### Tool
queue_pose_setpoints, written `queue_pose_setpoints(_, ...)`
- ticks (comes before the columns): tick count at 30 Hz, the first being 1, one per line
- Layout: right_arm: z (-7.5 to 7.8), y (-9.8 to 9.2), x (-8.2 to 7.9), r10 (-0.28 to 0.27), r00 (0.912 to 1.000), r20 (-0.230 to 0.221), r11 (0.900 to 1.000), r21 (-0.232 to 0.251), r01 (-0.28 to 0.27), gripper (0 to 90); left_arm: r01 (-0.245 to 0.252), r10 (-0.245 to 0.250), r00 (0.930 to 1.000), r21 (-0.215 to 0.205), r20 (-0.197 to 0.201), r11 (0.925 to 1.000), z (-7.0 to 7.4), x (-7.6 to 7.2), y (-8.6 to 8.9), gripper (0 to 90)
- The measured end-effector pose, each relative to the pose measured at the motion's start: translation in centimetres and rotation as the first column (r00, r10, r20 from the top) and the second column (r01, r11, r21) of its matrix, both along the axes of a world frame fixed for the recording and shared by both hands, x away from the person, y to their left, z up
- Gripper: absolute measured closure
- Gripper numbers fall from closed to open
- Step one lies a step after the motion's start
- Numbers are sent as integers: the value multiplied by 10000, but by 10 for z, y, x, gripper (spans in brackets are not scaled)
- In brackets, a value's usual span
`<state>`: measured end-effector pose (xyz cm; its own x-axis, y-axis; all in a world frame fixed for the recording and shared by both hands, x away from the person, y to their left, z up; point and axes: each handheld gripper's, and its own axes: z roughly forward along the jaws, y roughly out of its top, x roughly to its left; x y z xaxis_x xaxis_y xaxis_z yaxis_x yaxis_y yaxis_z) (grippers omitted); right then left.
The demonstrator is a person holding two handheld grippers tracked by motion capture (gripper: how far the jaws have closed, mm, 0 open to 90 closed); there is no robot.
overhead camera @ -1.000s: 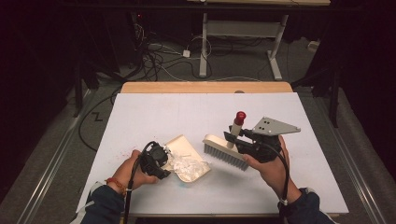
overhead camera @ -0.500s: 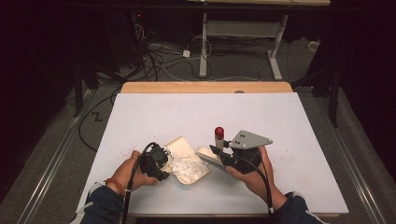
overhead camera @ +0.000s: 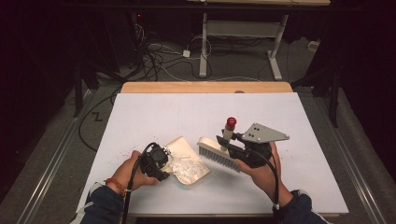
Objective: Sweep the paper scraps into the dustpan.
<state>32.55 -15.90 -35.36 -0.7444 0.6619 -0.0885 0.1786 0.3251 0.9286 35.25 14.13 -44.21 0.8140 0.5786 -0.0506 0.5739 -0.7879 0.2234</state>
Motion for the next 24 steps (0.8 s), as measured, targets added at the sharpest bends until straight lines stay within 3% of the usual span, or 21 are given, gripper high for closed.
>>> queue_pose_setpoints(3, -6, 1, 6, -279, 9996, -24, 9994, -221, 279, 709, -16, 16, 10000, -1, -6, 10000, 0, 0, 0, 628)
queue_pose_setpoints(6, -16, 9, 10, -581, 9981, 214, 9945, -861, 598, 709, -11, 11, 10000, 6, -16, 10000, 0, 0, 0, 628)
queue_pose_setpoints(8, -23, 15, 11, -481, 9988, 122, 9926, -1114, 491, 709, 10, -10, 10000, 15, -48, 10000, 1, 0, 0, 628)
queue_pose_setpoints(12, -25, 24, 7, -99, 9998, 151, 9921, -1248, 117, 709, -11, 11, 10000, -56, -25, 10000, 4, -1, 5, 628)
queue_pose_setpoints(24, -26, 30, -1, 256, 9994, -219, 9914, -1274, -282, 704, 85, -84, 9999, 89, -109, 9999, 9, -7, 8, 628)
